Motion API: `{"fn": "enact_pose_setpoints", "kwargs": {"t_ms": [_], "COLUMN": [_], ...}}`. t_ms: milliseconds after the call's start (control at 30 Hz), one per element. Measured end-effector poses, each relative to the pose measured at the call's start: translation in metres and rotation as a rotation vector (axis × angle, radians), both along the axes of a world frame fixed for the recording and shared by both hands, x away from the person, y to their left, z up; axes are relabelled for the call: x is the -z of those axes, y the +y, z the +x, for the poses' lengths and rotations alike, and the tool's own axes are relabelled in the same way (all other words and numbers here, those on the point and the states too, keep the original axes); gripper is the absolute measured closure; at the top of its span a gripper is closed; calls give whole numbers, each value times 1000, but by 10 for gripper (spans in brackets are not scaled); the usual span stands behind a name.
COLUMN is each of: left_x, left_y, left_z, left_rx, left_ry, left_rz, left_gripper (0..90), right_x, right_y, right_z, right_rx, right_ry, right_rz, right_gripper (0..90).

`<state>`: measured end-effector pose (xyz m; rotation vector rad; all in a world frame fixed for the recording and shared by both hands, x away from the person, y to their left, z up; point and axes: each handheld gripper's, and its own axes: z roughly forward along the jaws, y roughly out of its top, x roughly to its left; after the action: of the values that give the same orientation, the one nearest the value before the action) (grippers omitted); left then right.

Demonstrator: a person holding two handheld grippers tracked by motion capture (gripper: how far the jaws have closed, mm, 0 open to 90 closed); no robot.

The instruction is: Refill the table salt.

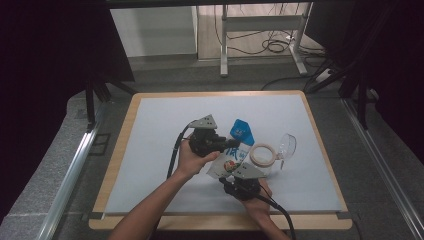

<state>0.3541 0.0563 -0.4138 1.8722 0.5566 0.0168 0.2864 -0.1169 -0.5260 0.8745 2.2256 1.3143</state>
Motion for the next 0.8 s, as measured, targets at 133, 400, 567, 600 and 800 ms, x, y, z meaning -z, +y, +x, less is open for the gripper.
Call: {"fn": "enact_pose_setpoints", "kwargs": {"t_ms": [133,400,567,600,800], "left_x": [-1,-2,-2,-2,-2], "left_y": [-7,-16,-17,-18,-23], "left_z": [3,11,16,17,20], "left_rx": [18,34,36,38,43], "left_ry": [6,26,39,41,45], "left_rz": [23,58,67,68,91], "left_gripper": [900,900,900,900,900], "right_x": [1,2,2,2,3], "right_y": [-1,-3,-4,-4,-3], "right_z": [-1,-1,-2,-2,-4], "right_rx": [20,52,62,62,68], "right_ry": [6,8,6,5,4], "right_rz": [7,11,22,23,33], "right_gripper": [551,557,560,560,559]}}
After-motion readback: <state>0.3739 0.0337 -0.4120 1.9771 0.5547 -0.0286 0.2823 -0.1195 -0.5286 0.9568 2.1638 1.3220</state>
